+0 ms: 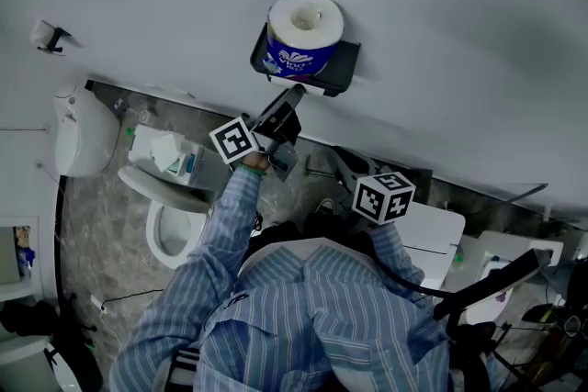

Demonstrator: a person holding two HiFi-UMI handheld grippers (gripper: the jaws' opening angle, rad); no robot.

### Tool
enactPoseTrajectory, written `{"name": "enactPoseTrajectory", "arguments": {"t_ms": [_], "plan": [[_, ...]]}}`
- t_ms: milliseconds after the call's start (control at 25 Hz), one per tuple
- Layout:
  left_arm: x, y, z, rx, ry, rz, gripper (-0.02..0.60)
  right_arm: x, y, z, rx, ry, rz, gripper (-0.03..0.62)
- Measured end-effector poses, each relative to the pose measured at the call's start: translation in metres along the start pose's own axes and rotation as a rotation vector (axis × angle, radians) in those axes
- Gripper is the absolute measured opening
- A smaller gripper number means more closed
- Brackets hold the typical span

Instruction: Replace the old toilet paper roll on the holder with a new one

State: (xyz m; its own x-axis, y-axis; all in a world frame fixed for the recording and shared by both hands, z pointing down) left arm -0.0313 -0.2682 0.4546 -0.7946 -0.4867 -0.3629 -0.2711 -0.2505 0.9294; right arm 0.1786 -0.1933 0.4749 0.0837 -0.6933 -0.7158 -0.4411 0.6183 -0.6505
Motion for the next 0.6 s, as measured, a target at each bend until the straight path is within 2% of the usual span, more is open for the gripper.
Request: {"name": "enactPoseTrajectory", "arguments": {"t_ms": [240, 600], "plan": [[-0.01, -0.004, -0.009, -0.022, 0.054, -0.026, 0.17, -0.003, -0.004, 0.002, -0.019, 0.003, -0.014, 0.023], [-0.04, -0.012, -0.029, -0.056, 0.167, -0.015, 0.166, -0.009, -0.002, 0.011, -0.054, -0.003, -0.027, 0.023]]}}
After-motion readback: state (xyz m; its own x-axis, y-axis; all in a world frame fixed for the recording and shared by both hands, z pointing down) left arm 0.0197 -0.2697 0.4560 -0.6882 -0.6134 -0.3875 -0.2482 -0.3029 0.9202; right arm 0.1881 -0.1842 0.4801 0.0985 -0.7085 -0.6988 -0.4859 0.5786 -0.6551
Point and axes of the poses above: the fingertips, and each gripper's own axes: z backward along the fingers, y to its left, x out of its top, the point moved 9 cm from there along z, backward along the fingers, and after that the axes turned 13 degrees about x, right-handed, at the moved point
